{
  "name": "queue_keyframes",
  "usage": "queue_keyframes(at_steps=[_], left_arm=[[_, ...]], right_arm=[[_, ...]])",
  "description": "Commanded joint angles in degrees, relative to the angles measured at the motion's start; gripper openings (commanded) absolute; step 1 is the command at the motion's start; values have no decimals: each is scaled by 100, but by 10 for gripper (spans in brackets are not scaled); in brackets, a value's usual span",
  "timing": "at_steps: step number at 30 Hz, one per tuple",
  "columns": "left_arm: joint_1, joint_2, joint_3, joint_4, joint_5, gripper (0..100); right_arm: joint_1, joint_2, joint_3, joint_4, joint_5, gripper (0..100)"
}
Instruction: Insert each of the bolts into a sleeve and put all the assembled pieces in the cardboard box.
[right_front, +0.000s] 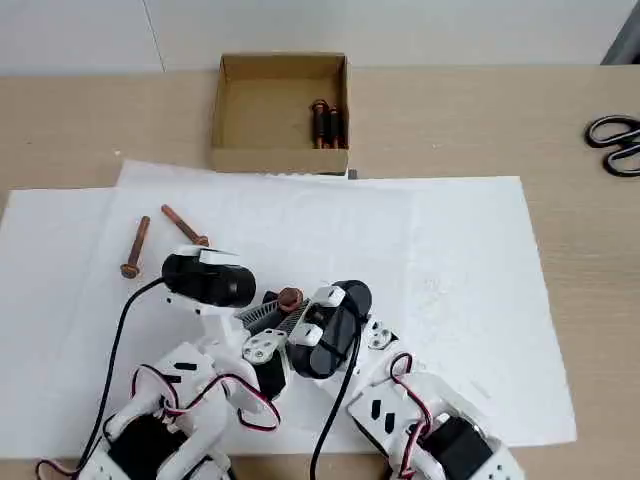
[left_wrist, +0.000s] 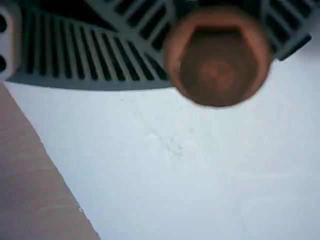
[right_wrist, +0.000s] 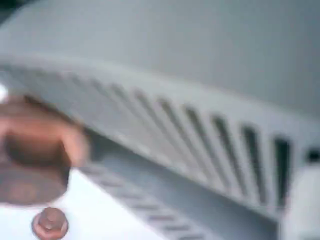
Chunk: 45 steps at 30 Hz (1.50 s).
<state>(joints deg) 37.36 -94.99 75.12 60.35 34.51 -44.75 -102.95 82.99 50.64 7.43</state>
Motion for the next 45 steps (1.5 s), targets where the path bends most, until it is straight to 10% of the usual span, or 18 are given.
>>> queue_keyframes(at_steps=[1, 5, 23, 32, 45], left_arm=[[290, 9, 22, 202, -26, 192], [290, 35, 22, 220, -26, 328], [-624, 35, -760, 220, -1134, 325], [-1600, 9, -954, -237, -1793, 2], [-3965, 0, 400, -422, -3481, 6]], right_arm=[[66, -57, -105, -57, -35, 2], [66, -57, -88, -57, -35, 2], [75, -57, -62, -57, -35, 2], [75, -57, -62, -13, -35, 2], [664, -57, 325, -4, -62, 2]])
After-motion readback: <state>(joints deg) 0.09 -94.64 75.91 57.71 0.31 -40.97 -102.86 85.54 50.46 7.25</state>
